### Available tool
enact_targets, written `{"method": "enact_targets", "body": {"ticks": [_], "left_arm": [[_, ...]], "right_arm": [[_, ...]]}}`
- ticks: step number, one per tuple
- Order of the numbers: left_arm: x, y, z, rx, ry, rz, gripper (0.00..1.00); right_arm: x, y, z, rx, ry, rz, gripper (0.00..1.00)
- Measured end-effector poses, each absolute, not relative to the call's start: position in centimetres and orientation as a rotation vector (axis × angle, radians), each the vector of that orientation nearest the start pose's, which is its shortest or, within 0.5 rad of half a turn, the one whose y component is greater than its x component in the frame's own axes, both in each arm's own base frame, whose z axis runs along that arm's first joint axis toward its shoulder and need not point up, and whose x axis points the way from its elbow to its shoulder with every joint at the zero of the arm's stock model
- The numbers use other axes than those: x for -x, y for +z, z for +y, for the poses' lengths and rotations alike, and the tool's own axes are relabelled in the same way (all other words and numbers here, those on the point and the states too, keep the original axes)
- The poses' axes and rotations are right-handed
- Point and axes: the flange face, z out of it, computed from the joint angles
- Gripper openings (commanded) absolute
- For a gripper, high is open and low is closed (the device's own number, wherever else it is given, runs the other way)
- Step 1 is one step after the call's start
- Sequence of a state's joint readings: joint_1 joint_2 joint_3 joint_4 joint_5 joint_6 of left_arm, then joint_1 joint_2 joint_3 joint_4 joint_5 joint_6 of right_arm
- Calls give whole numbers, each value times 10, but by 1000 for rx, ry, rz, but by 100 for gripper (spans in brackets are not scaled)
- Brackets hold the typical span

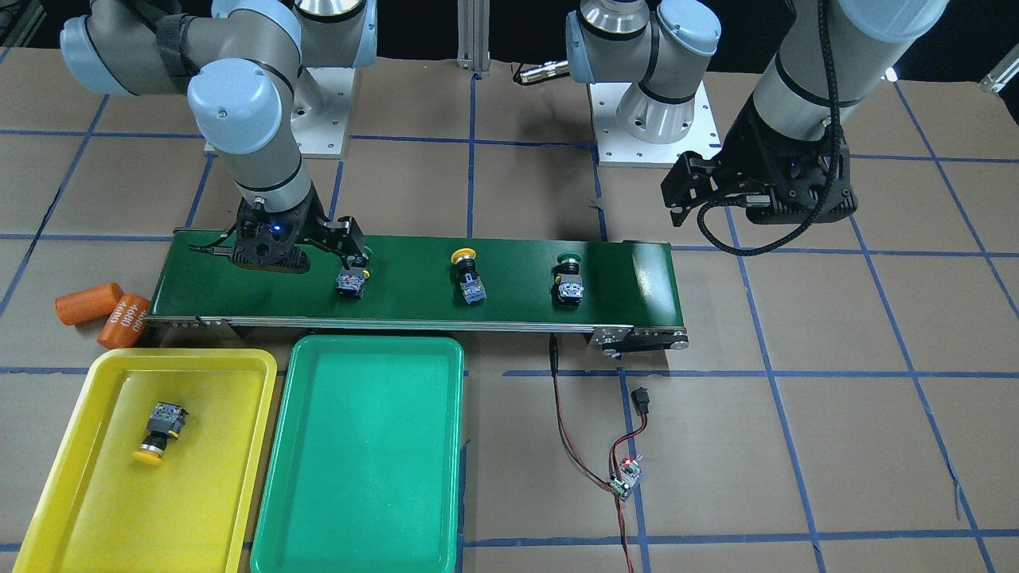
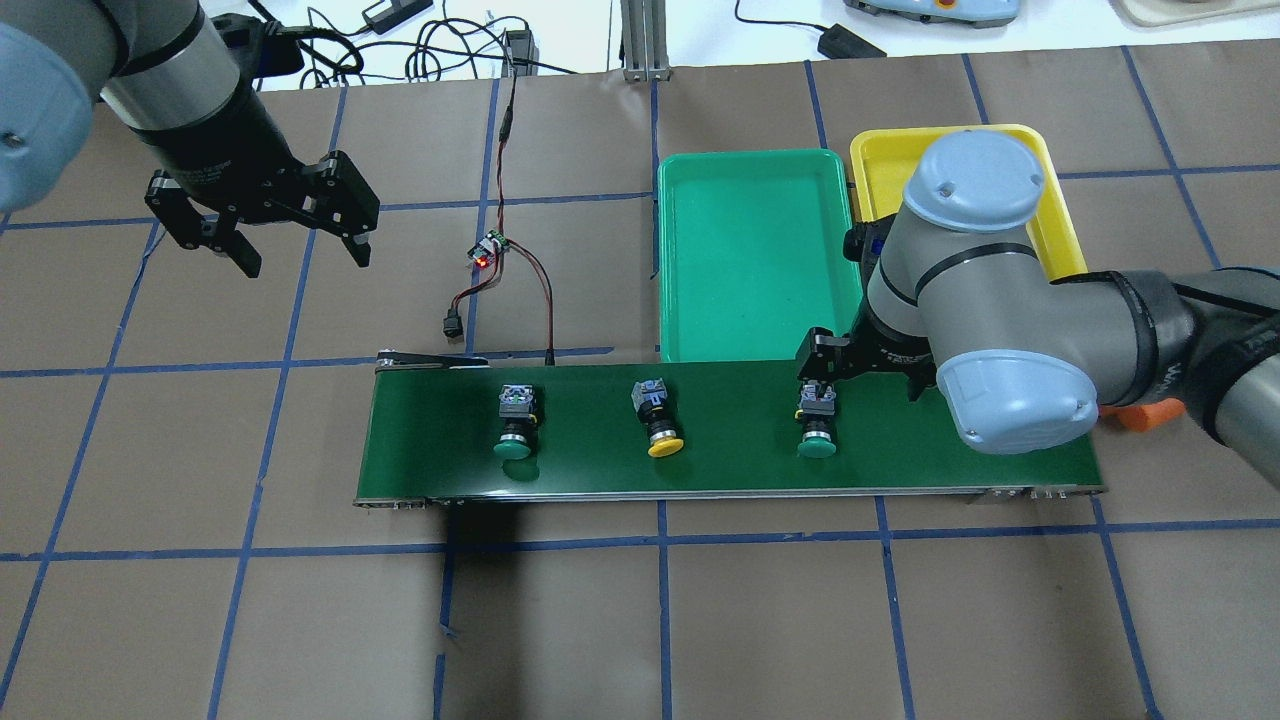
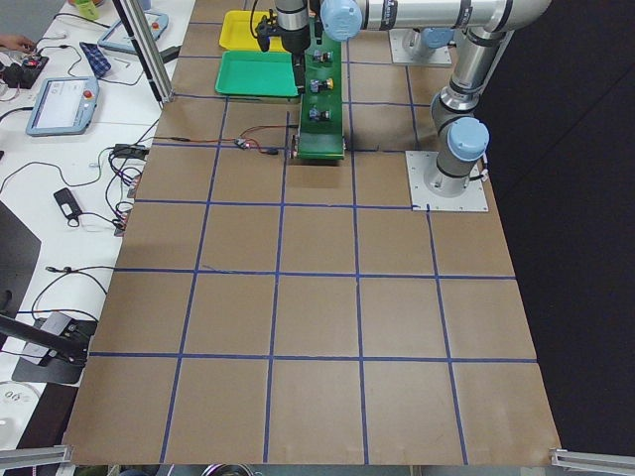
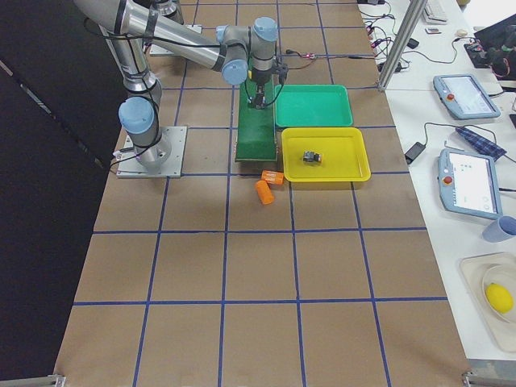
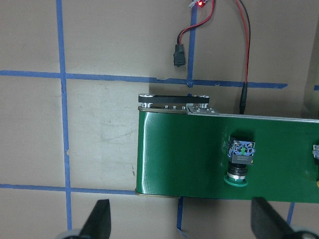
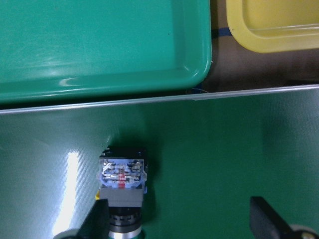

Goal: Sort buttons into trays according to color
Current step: 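Move the right gripper to the belt and grasp a green-capped button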

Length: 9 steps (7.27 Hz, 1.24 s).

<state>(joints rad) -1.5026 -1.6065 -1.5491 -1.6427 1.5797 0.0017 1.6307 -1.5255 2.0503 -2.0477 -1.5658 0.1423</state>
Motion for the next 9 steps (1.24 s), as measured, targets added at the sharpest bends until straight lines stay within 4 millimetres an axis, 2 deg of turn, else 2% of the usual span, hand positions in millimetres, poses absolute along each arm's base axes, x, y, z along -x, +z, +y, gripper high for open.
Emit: {"method": "enact_targets", "body": {"ticks": [3,4,5,6,7,8,9], "left_arm": [[98,475,-504,103,131,3130,100],[98,476,-504,104,127,3130,100],[98,478,-503,106,122,3131,100],[98,480,-503,108,117,3133,100],[99,480,-503,110,115,3137,100],[99,481,-502,110,112,3139,100],[99,482,-501,111,109,3139,100]], "right_arm": [[-162,275,-450,-130,80,3137,100],[-163,266,-454,-127,86,3138,94],[-164,259,-456,-124,94,3139,55],[-164,255,-456,-118,102,3139,33],[-164,253,-456,-111,104,3139,19],[-164,251,-455,-106,108,3139,10],[-164,249,-455,-105,113,3139,10]]}}
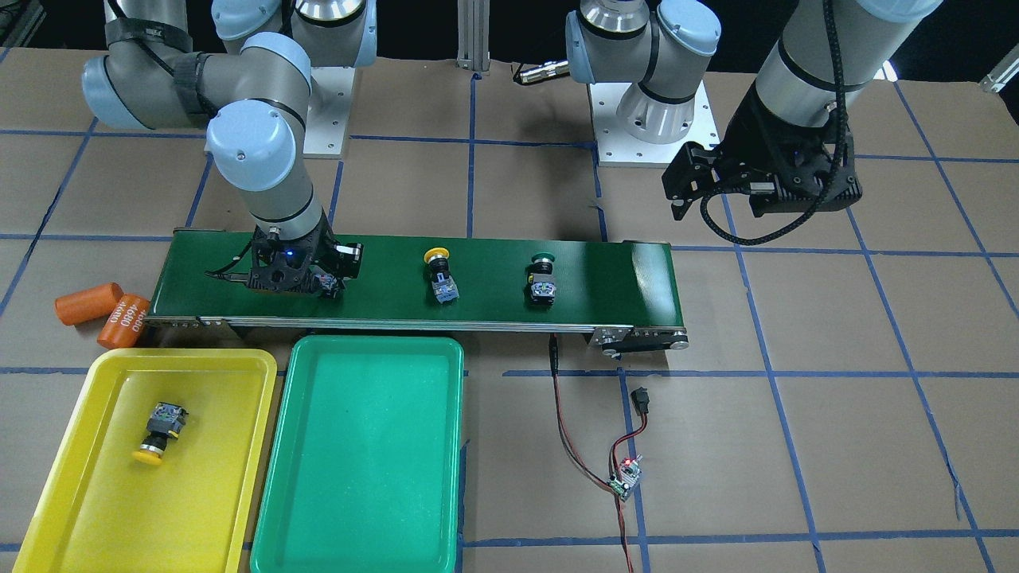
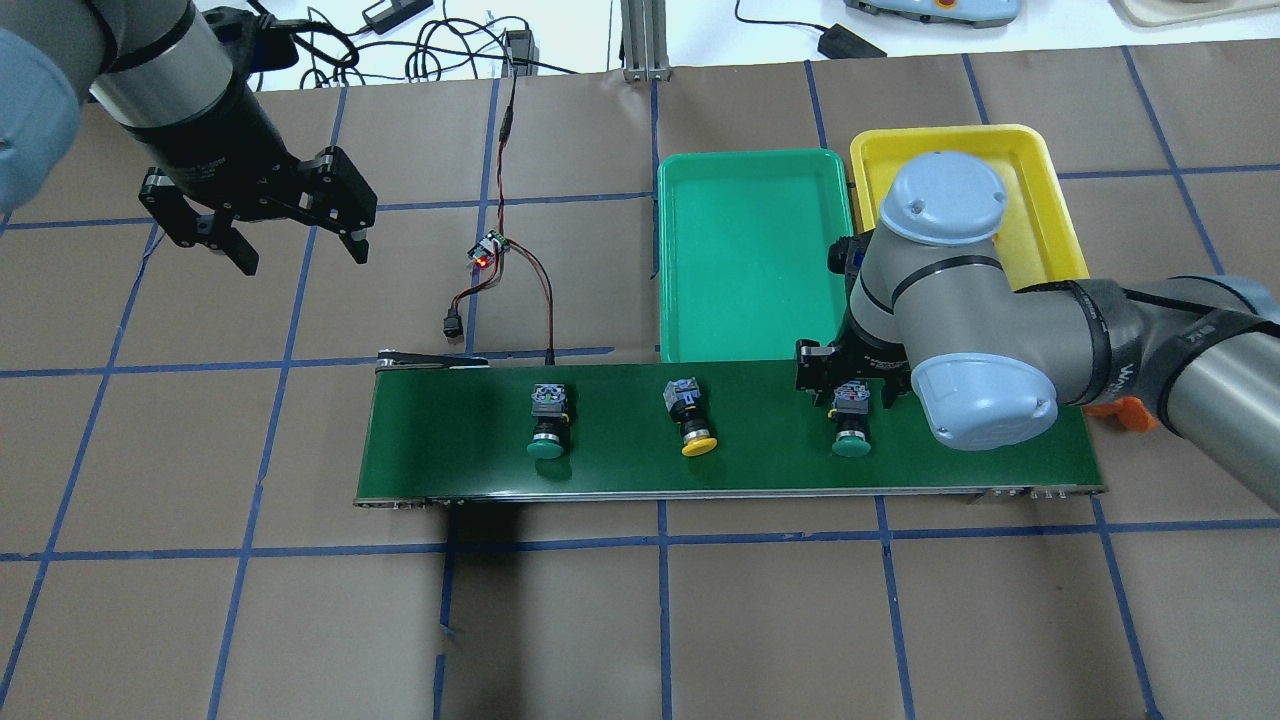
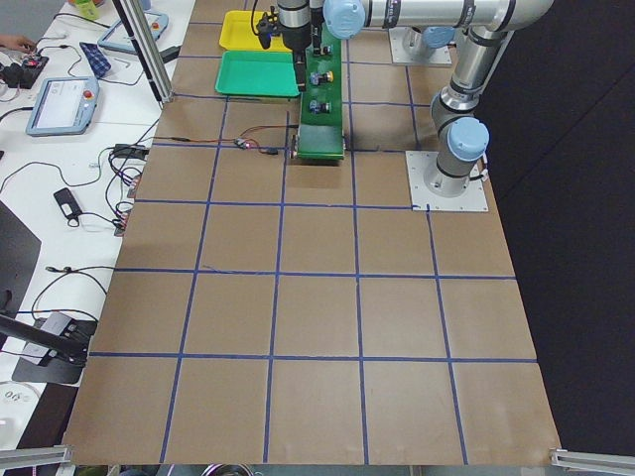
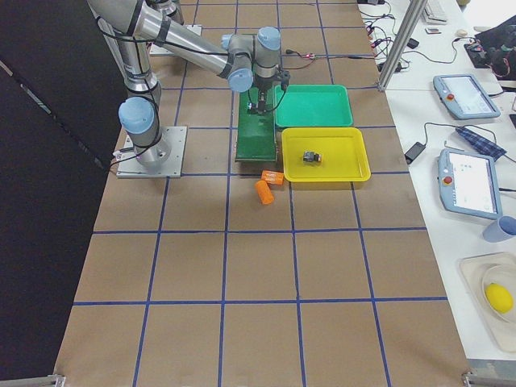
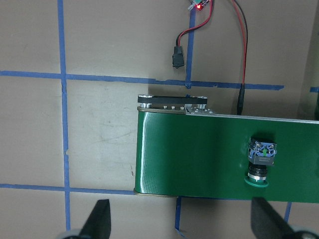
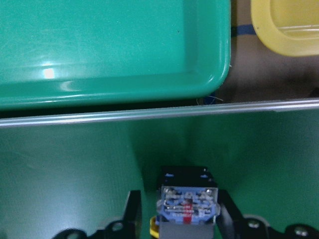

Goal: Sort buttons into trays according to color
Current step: 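Move the right gripper to the belt and grasp a green-capped button, then carry the green-capped button into the green tray and release it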

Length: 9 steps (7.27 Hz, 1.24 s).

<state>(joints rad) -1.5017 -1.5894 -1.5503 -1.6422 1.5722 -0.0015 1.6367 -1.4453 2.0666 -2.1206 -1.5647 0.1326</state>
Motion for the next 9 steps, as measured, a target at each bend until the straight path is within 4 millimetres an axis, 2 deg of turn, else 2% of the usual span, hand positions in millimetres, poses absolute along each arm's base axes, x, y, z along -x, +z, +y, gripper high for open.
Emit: {"method": "enact_targets", "body": {"ticks": [2,3,4,5,6,7,8,9], "left_arm": [[99,481,-501,109,112,3140,100],[100,480,-501,109,115,3139,100],[99,479,-501,108,120,3137,100],[99,478,-501,108,122,3136,100],[100,479,-502,108,119,3139,100],[100,480,-502,108,116,3139,100],[99,481,-501,109,113,3137,100],[99,482,-499,110,111,3137,100]], "right_arm": [[-165,256,-461,-113,83,3137,12],[-166,266,-474,-118,39,3131,14],[-169,277,-503,-118,-7,3121,18],[-171,283,-543,-112,-46,3116,20],[-175,281,-584,-108,-73,3113,43],[-177,270,-615,-107,-74,3113,67],[-178,256,-632,-108,-59,3118,100],[-178,248,-638,-111,-43,3124,100]]}}
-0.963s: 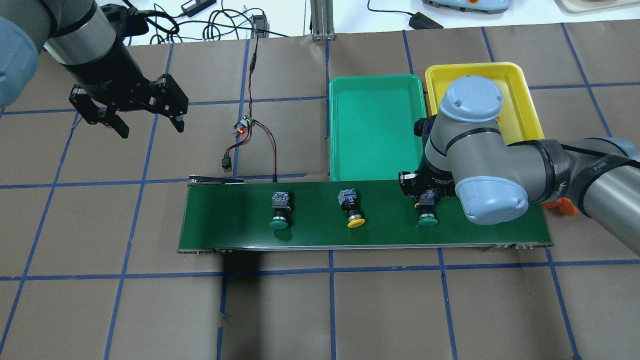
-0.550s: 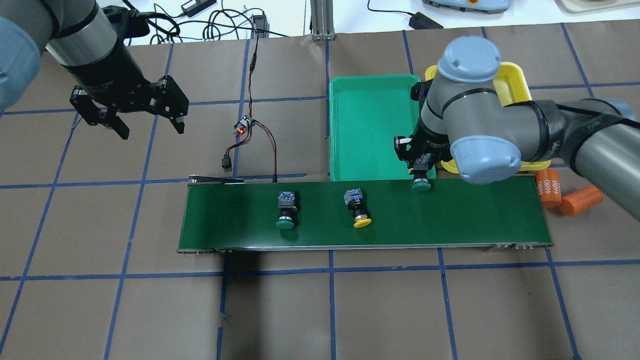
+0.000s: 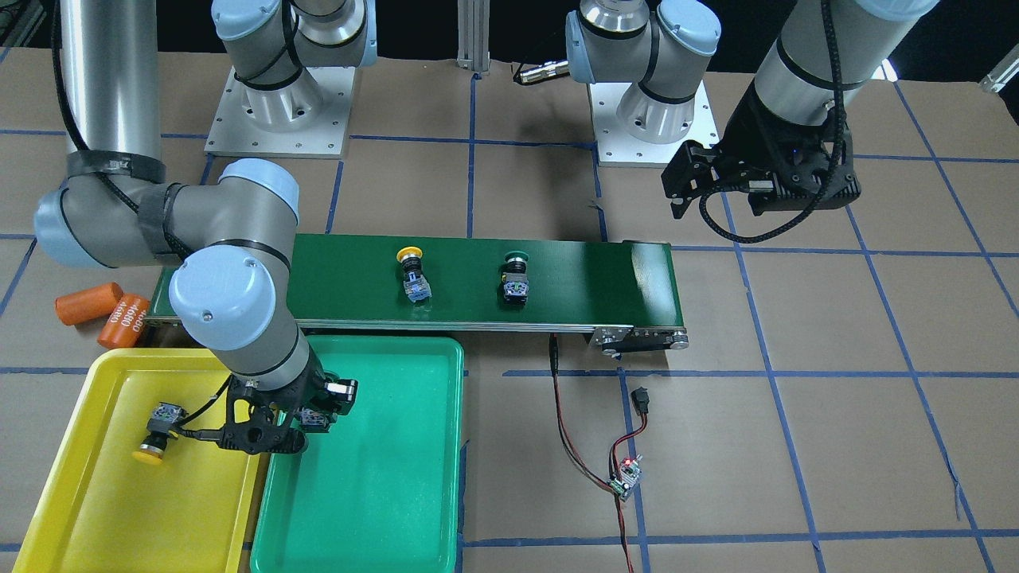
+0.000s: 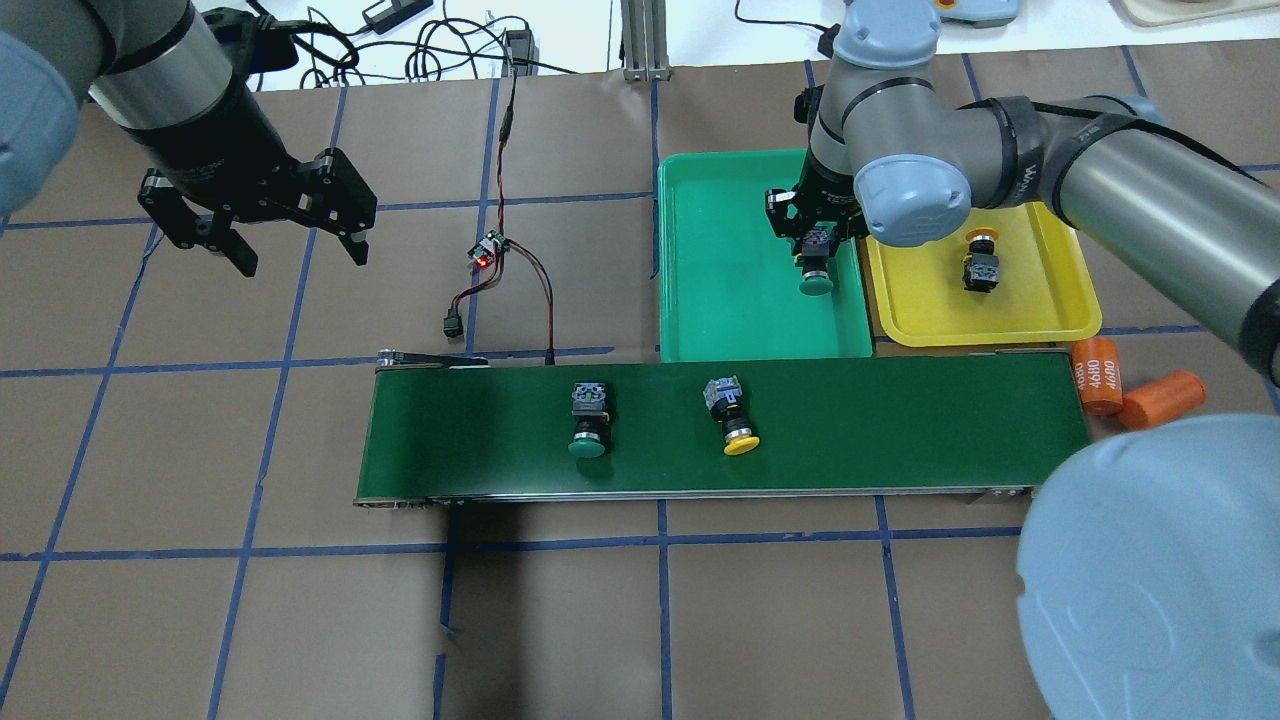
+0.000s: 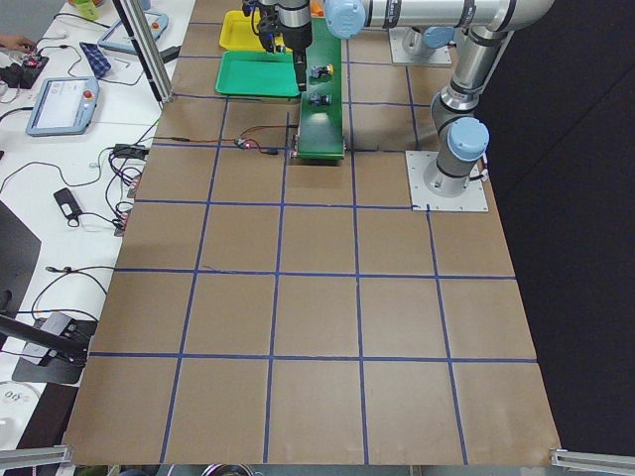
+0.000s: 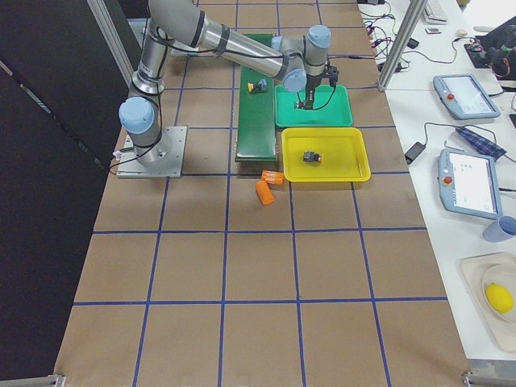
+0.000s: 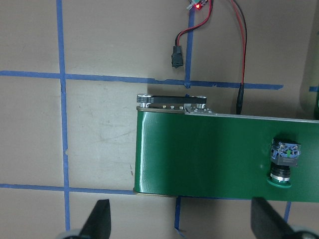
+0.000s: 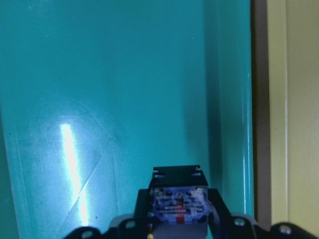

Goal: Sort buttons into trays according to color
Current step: 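Carry the green-capped button into the green tray and release it, then move the right gripper back to the belt and grasp a yellow-capped button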

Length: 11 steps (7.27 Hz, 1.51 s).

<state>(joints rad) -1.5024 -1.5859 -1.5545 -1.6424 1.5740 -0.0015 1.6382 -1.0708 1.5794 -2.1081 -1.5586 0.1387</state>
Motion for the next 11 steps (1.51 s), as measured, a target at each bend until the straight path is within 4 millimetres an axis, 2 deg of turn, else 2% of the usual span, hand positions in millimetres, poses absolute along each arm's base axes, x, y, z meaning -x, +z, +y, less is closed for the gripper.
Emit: {"method": "enact_targets", "body": {"ticks": [2,4,7,8,9,10,11], "left_arm": [[99,481,-499,110,112,3135,100],[98,480,-499,108,115,3132,100],[98,480,-498,106,116,3130,100],[98,481,-497,107,115,3130,100],[98,481,-497,107,114,3130,100],[97,481,-497,108,113,3131,100],[97,481,-497,109,114,3131,100]], "right_arm": [[-177,248,-636,-106,-26,3130,100],[-173,271,-614,-69,-31,3129,100],[-155,315,-542,23,-74,3137,100],[-147,322,-515,34,-76,3138,100],[-133,318,-488,52,-56,3138,100],[-116,308,-470,45,-21,3134,100],[-106,301,-460,19,5,3128,100]]}}
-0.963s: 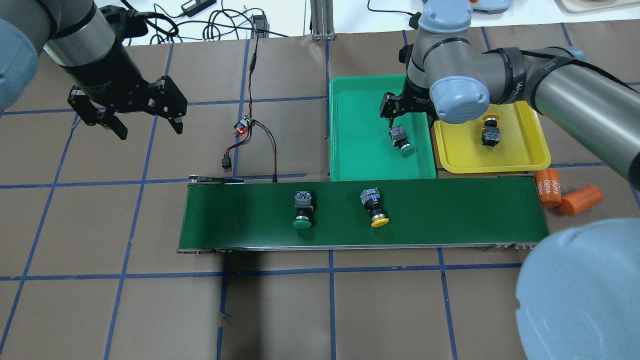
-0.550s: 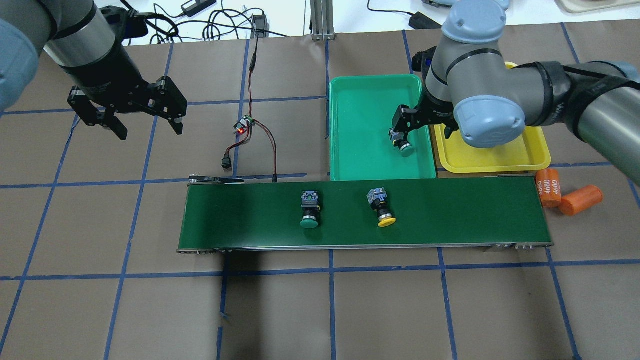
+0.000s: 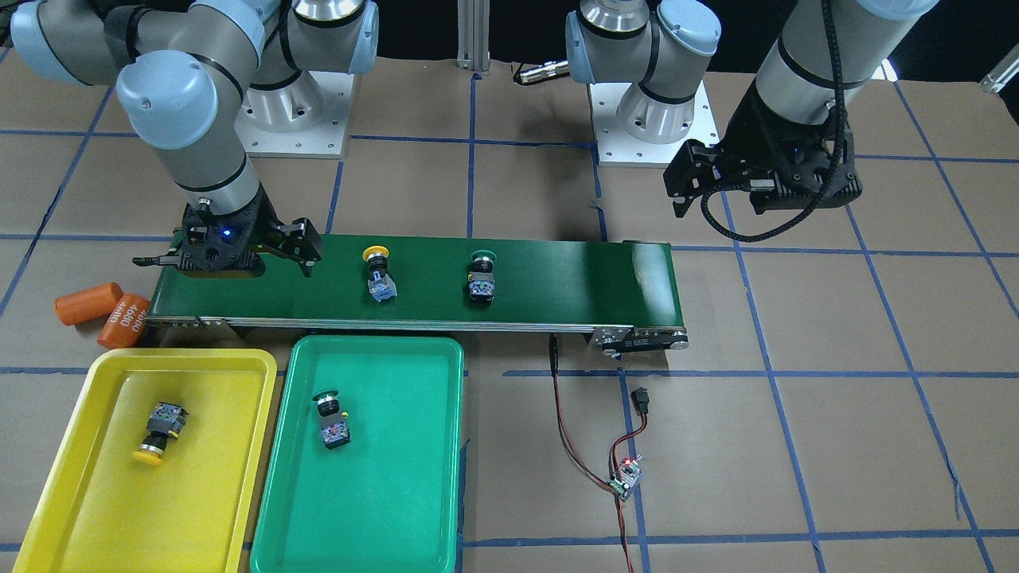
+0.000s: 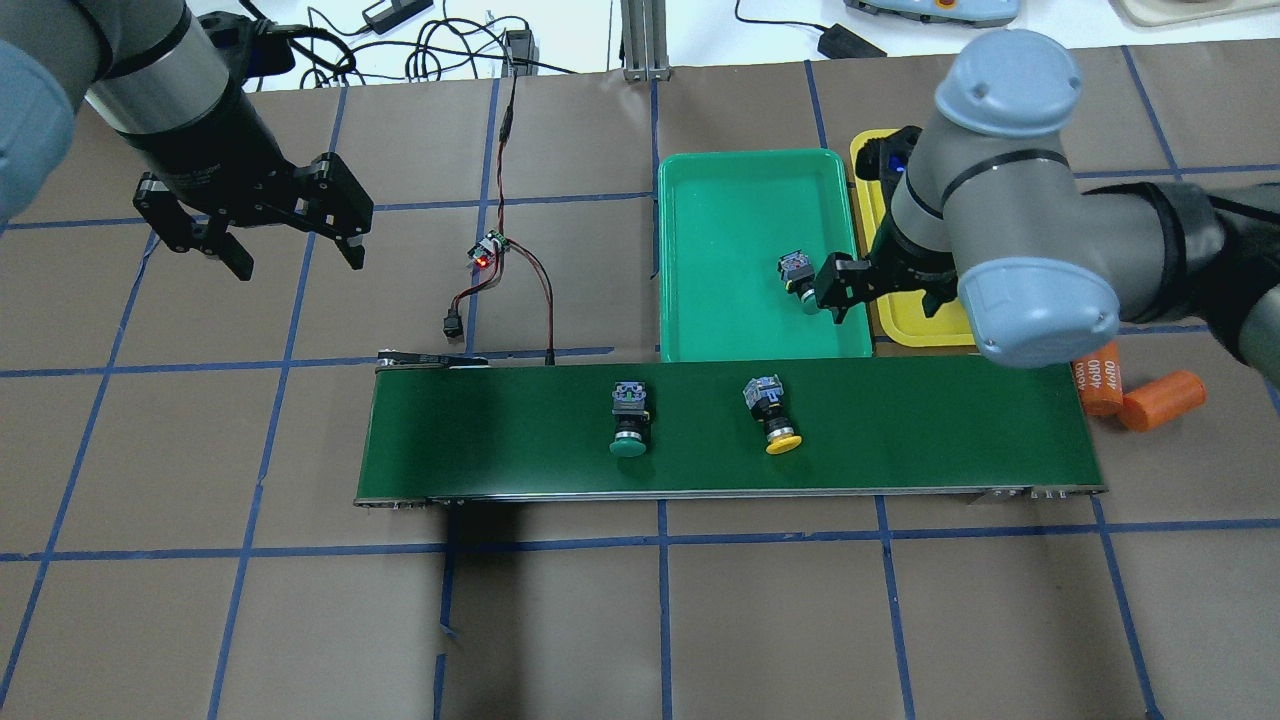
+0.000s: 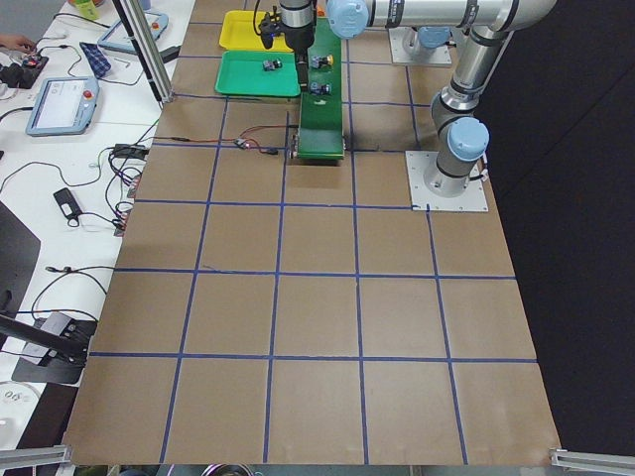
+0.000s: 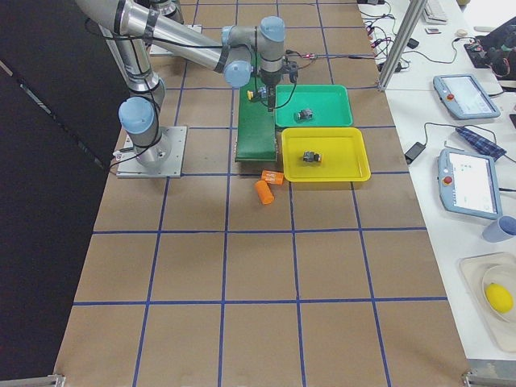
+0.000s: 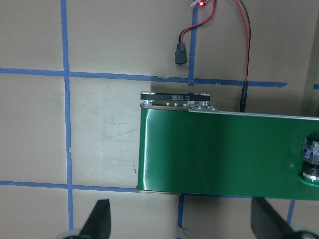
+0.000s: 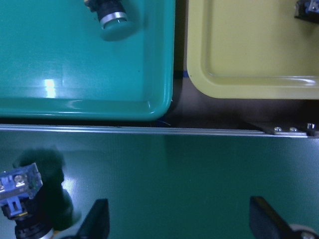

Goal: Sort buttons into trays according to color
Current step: 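Move the right gripper back to the belt and grasp a yellow-capped button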

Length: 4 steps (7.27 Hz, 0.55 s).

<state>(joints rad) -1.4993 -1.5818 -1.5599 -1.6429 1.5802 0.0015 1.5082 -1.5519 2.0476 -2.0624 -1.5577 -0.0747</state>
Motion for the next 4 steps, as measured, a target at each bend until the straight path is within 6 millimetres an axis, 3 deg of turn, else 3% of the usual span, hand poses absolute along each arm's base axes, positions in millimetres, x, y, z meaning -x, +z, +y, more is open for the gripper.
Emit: {"method": "enact_targets", "body": {"ticks": [4], "left_arm": [[98,480,-496,108,117,3133,100]], "right_arm": [[-103,285,-447,-37,60,3119,100]]}}
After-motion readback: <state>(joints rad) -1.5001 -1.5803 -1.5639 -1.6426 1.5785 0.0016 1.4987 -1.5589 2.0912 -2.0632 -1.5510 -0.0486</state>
